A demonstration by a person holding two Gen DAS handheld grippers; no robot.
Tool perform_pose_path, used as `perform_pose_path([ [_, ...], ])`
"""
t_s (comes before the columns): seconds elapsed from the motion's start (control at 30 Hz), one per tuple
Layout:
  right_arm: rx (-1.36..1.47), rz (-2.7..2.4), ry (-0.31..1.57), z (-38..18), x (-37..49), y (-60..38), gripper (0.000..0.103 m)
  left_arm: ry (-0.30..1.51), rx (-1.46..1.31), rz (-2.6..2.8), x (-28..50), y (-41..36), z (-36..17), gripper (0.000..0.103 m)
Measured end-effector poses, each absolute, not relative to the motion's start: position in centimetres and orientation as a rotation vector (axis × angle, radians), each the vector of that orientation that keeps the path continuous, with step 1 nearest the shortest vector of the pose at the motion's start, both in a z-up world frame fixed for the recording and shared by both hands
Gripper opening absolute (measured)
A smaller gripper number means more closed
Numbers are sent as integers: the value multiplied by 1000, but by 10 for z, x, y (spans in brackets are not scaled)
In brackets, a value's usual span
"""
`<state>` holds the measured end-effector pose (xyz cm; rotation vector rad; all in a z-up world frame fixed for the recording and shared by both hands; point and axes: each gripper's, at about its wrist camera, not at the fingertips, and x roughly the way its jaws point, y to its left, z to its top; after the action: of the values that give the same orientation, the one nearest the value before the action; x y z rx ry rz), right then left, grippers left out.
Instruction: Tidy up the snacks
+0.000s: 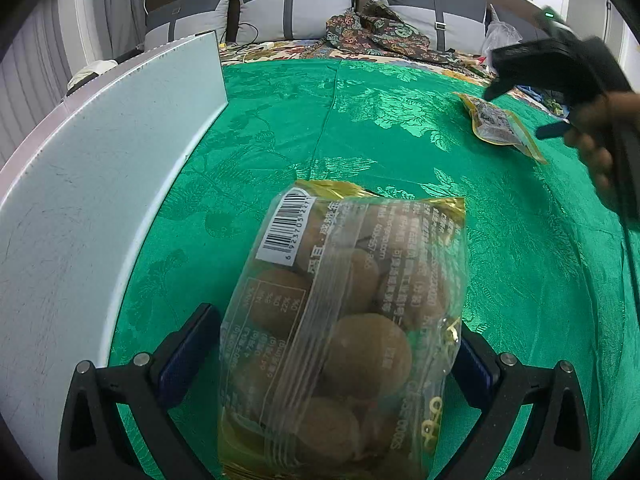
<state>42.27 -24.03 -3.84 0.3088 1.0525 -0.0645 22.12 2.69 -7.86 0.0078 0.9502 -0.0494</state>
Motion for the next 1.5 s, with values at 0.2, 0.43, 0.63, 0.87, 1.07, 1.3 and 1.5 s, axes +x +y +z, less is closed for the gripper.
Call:
perform_pose_path([
  [0.2,120,-46,1154,-56,442,-200,90,950,7,-50,221,27,-79,103],
  [0.43,59,-69,1120,-61,429,-203,86,950,8,-50,222,26,-79,103],
  [0.63,133,27,1111,-54,412,-217,58,950,6,-51,222,27,-78,103],
  [0.87,296,193,1085,-24,318,-235,58,1033,-44,-153,212,34,-61,60],
  [1.07,332,274,1088,1,229,-225,58,984,-201,-231,166,56,-1,58],
  [1.3,332,494,975,79,194,-122,58,857,-277,-147,114,165,86,60],
  [1.5,286,769,969,111,176,41,59,936,-160,184,102,281,61,67],
])
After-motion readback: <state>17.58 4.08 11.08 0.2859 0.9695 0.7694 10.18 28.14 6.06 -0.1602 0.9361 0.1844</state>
